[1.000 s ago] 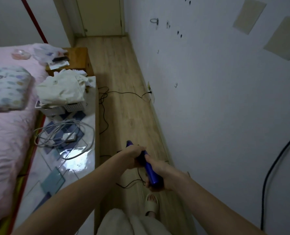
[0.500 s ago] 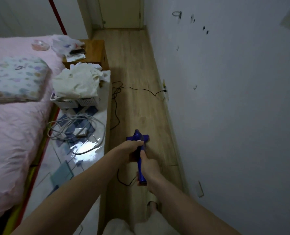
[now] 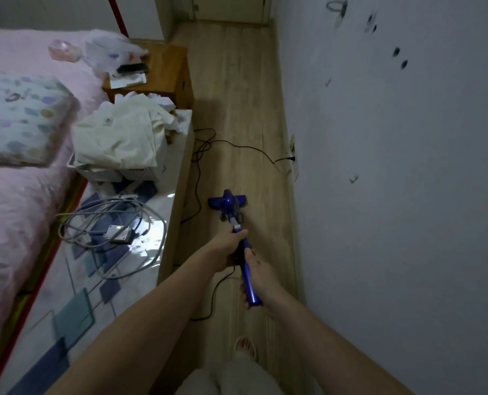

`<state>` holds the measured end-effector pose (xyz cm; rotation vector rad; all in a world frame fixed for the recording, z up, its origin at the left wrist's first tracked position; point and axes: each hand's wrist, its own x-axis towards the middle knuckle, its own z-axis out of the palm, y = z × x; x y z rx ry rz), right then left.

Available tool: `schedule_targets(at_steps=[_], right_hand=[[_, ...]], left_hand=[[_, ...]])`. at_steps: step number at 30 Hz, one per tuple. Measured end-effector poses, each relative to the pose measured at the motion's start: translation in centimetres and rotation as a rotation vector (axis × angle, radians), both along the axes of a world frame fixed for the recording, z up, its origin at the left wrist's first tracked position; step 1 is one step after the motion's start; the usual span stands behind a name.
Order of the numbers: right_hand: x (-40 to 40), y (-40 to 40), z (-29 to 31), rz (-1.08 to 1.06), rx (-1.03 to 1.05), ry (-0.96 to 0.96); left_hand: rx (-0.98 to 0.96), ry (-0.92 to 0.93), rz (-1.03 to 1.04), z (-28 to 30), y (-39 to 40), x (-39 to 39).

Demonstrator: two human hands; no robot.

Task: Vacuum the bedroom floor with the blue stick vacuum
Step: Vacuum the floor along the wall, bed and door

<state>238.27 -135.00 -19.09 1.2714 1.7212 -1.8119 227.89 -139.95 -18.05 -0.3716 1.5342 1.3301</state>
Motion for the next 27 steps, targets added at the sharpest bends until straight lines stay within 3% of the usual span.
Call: schedule_targets(at_steps=[10, 27], right_hand=[[-4.8, 3.0, -1.2, 0.013, -0.063, 0.038], [3.9, -4.3, 5.5, 0.051, -0.123, -0.064]], left_hand=[[-0.069, 0.041, 0.039, -0.8, 2.9, -4.4], [-0.033, -0.078, 0.082, 2.5, -5.1, 3.7]])
